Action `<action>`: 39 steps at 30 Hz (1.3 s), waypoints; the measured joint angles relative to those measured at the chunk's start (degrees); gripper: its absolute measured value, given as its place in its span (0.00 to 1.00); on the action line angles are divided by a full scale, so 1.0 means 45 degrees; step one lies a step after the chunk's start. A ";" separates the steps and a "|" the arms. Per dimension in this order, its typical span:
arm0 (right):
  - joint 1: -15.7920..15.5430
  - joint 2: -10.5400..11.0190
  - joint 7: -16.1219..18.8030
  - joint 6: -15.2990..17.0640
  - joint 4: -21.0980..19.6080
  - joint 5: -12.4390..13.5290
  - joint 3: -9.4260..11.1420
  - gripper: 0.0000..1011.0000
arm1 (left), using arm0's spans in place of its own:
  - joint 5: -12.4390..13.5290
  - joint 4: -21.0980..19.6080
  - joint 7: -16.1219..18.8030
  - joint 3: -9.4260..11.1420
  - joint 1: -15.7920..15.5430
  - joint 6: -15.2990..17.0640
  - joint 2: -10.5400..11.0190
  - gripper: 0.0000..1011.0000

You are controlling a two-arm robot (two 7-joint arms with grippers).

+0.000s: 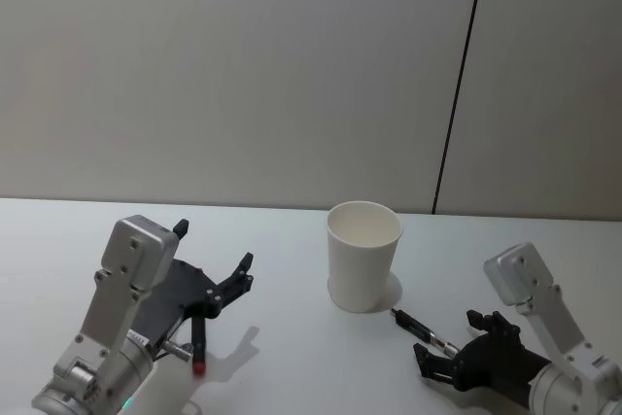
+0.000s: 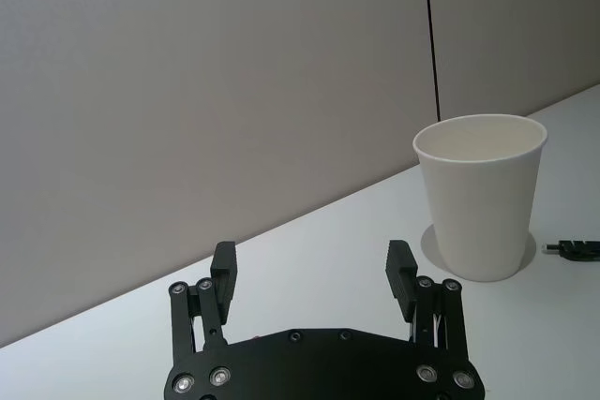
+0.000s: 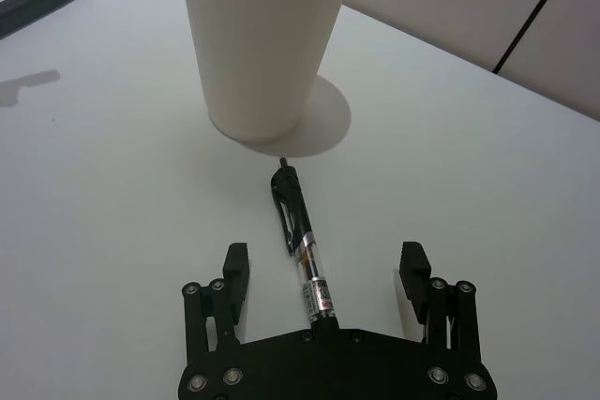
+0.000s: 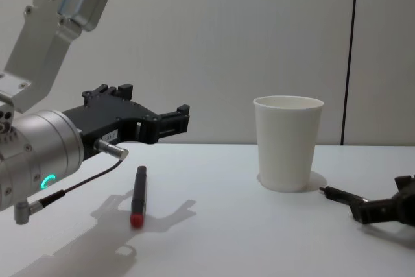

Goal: Place the pen into the pen holder.

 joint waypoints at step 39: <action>0.0147 -0.0587 0.0253 0.0478 0.0450 0.0370 0.0351 0.99 | 0.0000 0.0001 0.0000 0.0000 0.0000 0.0000 0.0000 0.99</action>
